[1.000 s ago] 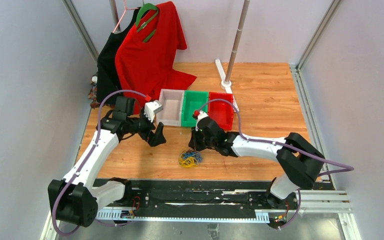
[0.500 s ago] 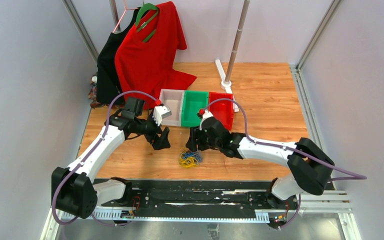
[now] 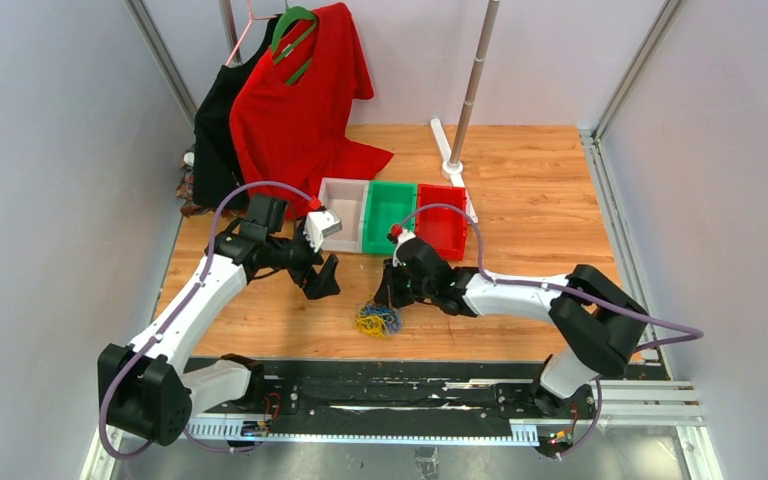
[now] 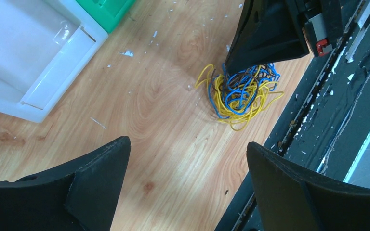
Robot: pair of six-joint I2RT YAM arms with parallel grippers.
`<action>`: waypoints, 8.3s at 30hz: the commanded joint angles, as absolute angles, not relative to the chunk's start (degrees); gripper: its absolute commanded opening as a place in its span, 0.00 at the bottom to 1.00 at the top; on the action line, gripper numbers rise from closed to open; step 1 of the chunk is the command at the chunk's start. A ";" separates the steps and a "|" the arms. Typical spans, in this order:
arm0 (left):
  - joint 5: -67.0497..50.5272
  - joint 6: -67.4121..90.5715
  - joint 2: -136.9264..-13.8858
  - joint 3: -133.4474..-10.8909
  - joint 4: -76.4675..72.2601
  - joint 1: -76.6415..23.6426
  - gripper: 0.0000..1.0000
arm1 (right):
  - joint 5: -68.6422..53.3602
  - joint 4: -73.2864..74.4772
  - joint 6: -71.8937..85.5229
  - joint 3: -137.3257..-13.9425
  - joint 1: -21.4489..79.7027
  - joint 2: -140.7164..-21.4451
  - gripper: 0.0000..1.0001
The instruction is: Untangle the cables
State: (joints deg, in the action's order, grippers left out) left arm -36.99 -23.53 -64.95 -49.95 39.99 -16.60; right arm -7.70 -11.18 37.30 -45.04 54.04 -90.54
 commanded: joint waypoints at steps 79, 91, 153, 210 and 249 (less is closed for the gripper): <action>-47.47 0.78 -50.36 -55.45 37.73 -23.28 0.01 | -4.31 -18.41 34.71 -52.85 58.95 -73.28 0.53; -49.55 -3.02 -49.87 -55.55 40.63 -23.27 0.01 | -5.44 -18.28 34.27 -54.71 59.68 -75.06 0.01; -41.48 -4.35 -48.48 -61.28 40.84 -23.28 0.01 | -21.78 -13.04 30.49 -58.94 60.29 -73.16 0.09; -55.12 6.58 -50.71 -82.11 48.35 -23.28 0.00 | 28.09 -32.07 21.28 -48.10 69.62 -84.79 0.53; -22.13 -7.12 -60.14 -122.57 32.00 -23.23 0.01 | 31.50 -28.04 37.30 -33.41 69.12 -87.80 0.51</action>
State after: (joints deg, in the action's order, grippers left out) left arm -26.63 -8.12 -60.80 -121.91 40.16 -23.03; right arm 29.98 -28.67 34.85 -34.22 69.21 -87.42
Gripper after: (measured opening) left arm 0.017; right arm 0.507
